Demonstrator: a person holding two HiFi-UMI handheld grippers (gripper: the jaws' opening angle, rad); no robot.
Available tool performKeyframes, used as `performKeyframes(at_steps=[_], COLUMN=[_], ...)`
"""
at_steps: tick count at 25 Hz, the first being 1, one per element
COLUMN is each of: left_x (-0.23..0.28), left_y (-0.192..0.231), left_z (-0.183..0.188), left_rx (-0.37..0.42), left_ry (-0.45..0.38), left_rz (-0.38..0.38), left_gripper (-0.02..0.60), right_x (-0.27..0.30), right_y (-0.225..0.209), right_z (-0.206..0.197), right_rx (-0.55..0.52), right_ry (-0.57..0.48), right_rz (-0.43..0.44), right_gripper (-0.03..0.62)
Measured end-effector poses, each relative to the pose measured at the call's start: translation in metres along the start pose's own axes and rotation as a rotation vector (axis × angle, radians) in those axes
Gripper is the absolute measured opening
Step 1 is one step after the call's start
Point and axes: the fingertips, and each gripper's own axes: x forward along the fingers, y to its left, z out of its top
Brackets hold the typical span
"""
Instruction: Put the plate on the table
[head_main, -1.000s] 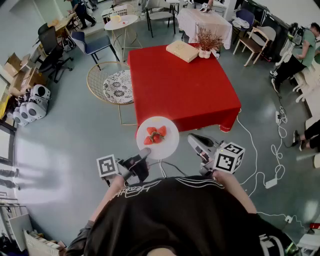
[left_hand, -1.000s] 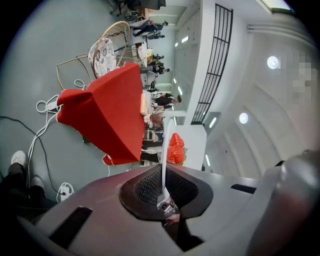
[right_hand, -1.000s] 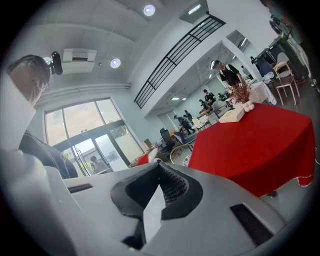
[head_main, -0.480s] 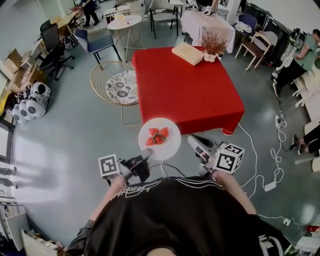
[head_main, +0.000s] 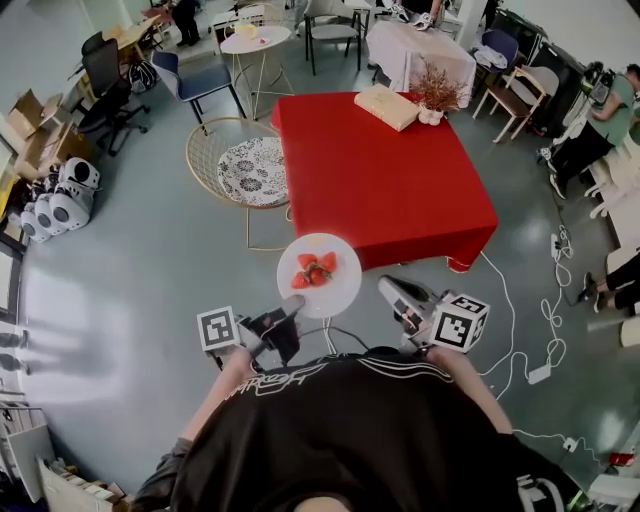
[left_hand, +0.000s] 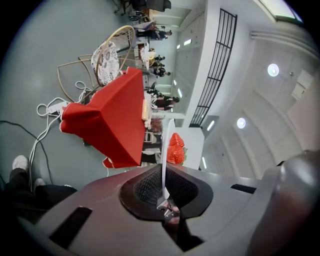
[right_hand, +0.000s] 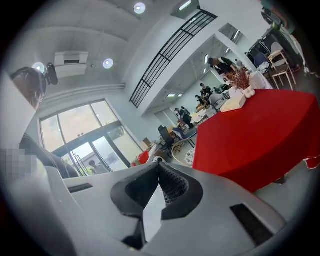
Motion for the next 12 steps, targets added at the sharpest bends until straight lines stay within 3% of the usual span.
performKeyframes(at_steps=[12], left_x=[0.053], left_y=[0.013], left_z=[0.031], left_rx=[0.0], left_ry=[0.051], left_rz=[0.015], left_gripper=[0.017], right_x=[0.013], right_y=[-0.039], right_z=[0.004], right_rx=[0.038], right_ry=[0.014], right_rz=[-0.01], right_gripper=[0.008])
